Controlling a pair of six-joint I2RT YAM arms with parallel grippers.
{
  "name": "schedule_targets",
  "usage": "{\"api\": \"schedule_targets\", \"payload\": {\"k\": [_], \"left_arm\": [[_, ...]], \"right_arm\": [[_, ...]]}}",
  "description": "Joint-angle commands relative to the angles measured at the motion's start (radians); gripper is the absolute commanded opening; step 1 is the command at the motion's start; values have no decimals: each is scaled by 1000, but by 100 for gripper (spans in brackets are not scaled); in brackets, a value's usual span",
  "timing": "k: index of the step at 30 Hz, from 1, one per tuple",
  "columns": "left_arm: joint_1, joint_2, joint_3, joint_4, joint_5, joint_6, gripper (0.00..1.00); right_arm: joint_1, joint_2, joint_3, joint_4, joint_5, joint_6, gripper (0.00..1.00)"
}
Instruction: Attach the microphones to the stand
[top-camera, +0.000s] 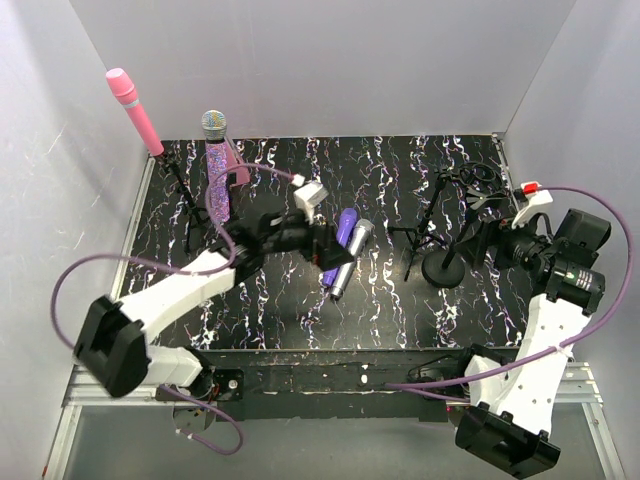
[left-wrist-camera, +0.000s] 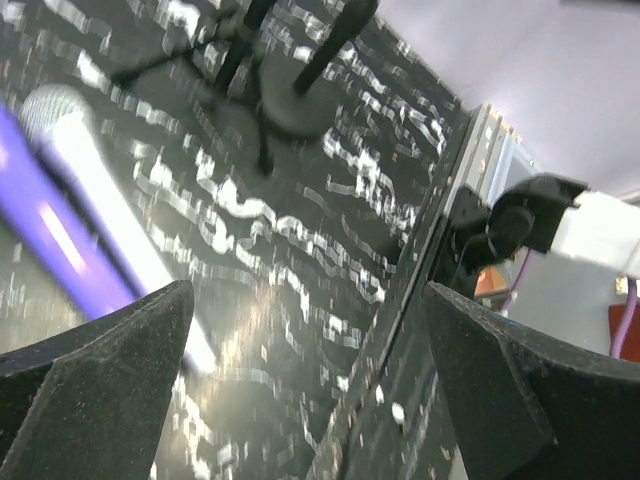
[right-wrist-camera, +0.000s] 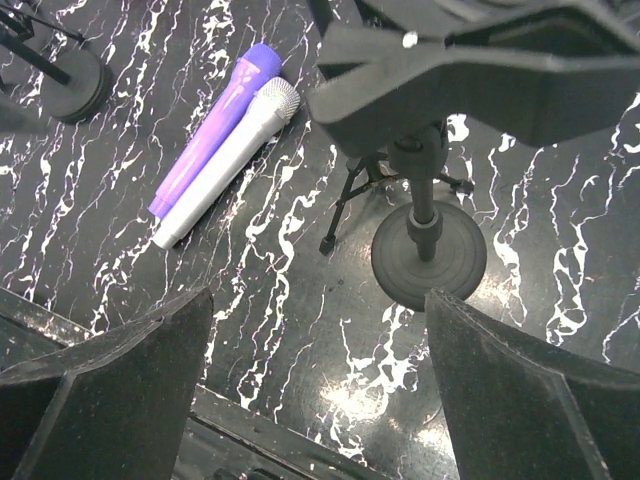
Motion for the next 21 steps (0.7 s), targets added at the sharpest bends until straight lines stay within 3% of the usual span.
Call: {"api": "schedule_targets", "payload": {"k": [1,8,13,21], "left_arm": [[-76,207,191,217,-14,98,98],[-165,571,461,424,17,171,98],[-203,728,610,479,-28,248,98],[-229,878,806,456,-118,261,82]], "right_arm": [[-10,-33,-58,52,-46,-44,94],[-19,-58,-143,67,-81,-67,94],[-27,-76,-167,88,-101,-66,95],[-36,-101,-204,107,-137,-63,96]]}}
